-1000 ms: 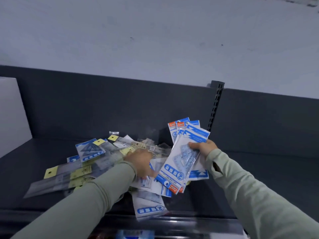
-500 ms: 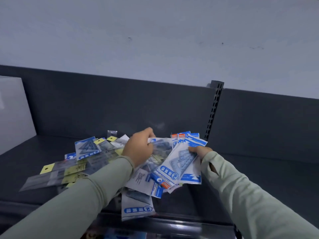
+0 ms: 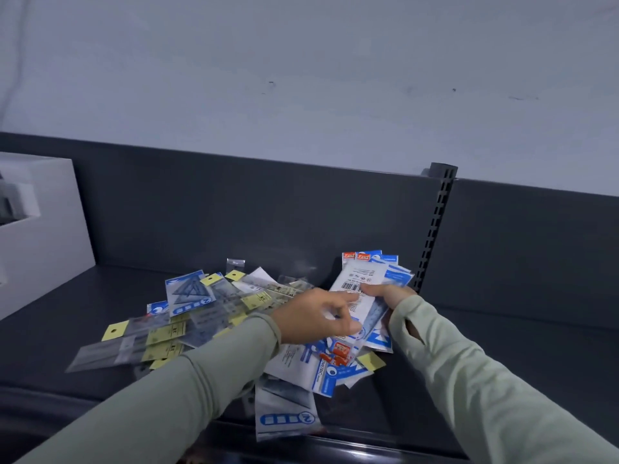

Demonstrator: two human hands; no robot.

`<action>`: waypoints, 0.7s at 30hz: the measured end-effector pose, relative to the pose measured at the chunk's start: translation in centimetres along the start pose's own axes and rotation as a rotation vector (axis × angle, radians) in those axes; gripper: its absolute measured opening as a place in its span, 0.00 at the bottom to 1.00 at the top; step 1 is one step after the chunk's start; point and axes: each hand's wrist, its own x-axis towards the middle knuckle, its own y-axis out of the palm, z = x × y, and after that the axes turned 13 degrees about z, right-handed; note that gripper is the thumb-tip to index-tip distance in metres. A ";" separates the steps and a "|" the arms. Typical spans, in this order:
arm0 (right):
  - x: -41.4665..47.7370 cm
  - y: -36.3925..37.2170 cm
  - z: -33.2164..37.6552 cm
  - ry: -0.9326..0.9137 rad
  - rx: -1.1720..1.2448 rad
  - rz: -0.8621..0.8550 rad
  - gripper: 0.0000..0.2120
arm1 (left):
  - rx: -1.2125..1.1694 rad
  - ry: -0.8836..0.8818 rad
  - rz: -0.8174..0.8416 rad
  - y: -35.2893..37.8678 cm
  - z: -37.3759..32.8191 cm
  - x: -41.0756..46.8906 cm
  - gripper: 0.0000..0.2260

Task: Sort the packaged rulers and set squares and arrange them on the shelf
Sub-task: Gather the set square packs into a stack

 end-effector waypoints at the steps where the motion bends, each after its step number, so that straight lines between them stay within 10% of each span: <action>1: 0.0 0.3 0.1 -0.021 0.000 -0.001 0.11 | -0.003 -0.028 -0.036 -0.8 0.3 -0.3 0.08; 6: 0.5 2.1 0.5 -0.043 0.026 -0.002 0.09 | 0.252 -0.359 -0.443 -6.6 6.0 -3.1 0.07; 12: 0.3 4.8 0.8 -0.037 -0.004 0.056 0.10 | 0.234 -1.026 -0.260 -11.4 17.6 -6.6 0.20; 16: 0.7 6.1 0.7 -0.013 -0.047 0.097 0.12 | 0.130 -1.110 -0.184 -12.4 27.4 -6.0 0.47; 21: 1.0 6.8 0.5 0.010 -0.064 0.112 0.09 | 0.149 -1.026 -0.390 -11.8 20.7 -7.1 0.37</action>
